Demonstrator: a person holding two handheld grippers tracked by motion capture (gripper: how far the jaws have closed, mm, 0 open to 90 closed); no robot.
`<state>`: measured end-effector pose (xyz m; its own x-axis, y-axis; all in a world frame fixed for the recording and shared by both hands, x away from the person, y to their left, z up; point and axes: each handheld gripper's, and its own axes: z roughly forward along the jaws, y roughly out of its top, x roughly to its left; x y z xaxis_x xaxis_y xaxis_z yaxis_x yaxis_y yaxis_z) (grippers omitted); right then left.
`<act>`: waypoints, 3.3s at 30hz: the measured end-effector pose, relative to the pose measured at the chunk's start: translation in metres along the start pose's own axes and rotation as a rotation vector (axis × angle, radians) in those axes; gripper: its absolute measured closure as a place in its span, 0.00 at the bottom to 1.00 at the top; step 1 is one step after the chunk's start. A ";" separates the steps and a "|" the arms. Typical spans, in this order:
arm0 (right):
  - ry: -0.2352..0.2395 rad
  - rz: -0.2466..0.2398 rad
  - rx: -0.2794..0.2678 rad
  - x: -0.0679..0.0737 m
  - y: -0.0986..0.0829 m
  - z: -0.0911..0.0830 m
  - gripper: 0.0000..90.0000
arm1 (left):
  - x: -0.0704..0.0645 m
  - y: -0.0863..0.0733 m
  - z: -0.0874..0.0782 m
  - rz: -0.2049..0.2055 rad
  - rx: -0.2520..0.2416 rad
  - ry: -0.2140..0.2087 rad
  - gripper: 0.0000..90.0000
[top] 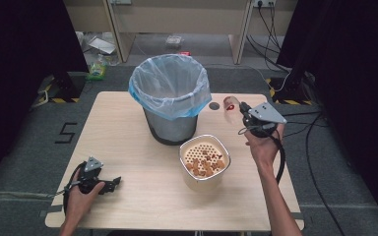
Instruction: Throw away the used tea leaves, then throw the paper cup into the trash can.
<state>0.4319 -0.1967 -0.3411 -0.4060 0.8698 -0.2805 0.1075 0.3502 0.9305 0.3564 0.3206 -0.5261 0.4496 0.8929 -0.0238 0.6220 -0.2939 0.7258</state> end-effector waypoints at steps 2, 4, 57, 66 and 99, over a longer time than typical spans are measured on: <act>0.021 0.037 0.014 -0.005 0.002 0.003 0.97 | 0.000 0.000 0.000 0.000 0.000 0.000 0.00; 0.032 0.054 0.025 -0.009 0.004 0.005 0.97 | 0.000 0.000 0.000 0.000 0.000 0.000 0.00; 0.201 0.040 -0.011 0.037 0.150 0.088 0.96 | 0.000 -0.001 -0.001 0.000 0.001 0.002 0.00; 0.246 0.097 0.070 0.069 0.149 0.124 0.81 | 0.000 -0.001 -0.001 0.000 0.001 0.002 0.00; 0.097 0.147 0.181 -0.029 0.045 0.027 0.48 | 0.000 -0.001 -0.001 0.002 0.002 0.001 0.00</act>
<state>0.4733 -0.1967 -0.2973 -0.4584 0.8815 -0.1135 0.3288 0.2868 0.8998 0.3549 0.3209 -0.5260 0.4500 0.8928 -0.0220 0.6223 -0.2958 0.7247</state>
